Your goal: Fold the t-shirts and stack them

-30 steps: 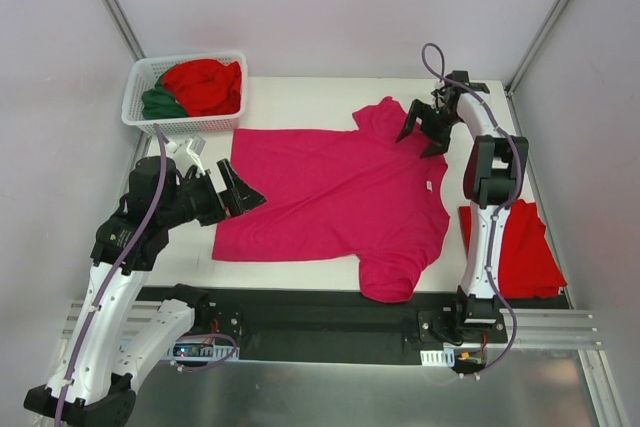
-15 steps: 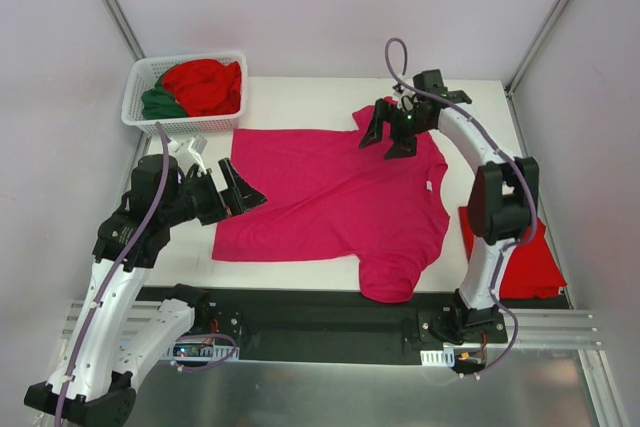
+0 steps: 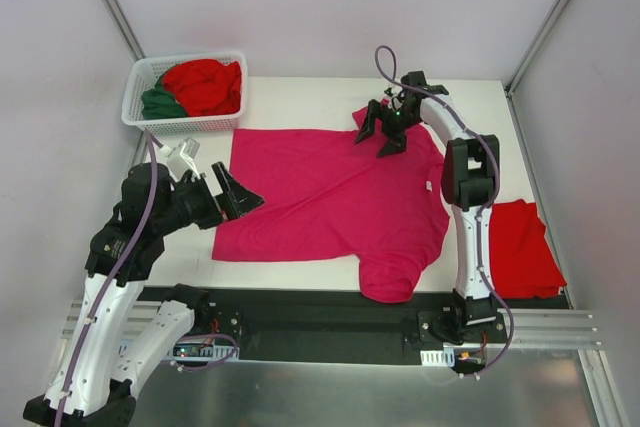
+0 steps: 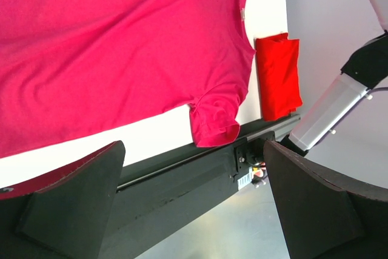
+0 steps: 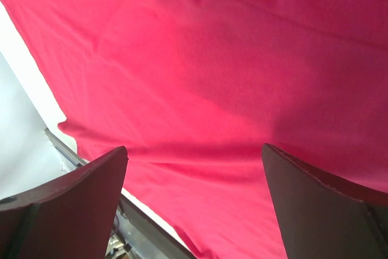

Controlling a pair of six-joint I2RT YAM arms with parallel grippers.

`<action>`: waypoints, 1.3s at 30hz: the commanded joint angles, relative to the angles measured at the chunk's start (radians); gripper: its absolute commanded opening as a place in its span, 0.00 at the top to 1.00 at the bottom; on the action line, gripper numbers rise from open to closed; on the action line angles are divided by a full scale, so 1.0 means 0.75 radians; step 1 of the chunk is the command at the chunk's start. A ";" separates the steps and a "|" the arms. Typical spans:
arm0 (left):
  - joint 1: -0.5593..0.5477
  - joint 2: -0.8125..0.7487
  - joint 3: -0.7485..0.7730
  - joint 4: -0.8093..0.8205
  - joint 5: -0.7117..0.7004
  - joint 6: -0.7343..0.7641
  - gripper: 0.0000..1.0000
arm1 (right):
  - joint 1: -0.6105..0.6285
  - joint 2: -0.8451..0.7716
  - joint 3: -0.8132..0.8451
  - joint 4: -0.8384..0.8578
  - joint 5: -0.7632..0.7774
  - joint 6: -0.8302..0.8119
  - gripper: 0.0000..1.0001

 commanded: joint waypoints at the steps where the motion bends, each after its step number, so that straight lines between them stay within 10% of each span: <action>1: -0.004 -0.017 -0.005 0.018 0.025 -0.040 0.01 | -0.040 0.030 0.073 -0.080 0.042 -0.029 0.04; 33: -0.004 -0.037 0.028 -0.051 0.064 -0.003 0.01 | -0.269 0.087 0.236 -0.183 0.308 -0.135 0.04; 39: -0.004 -0.033 0.020 -0.058 0.066 0.011 0.01 | -0.246 -0.219 0.002 -0.132 0.149 -0.078 0.04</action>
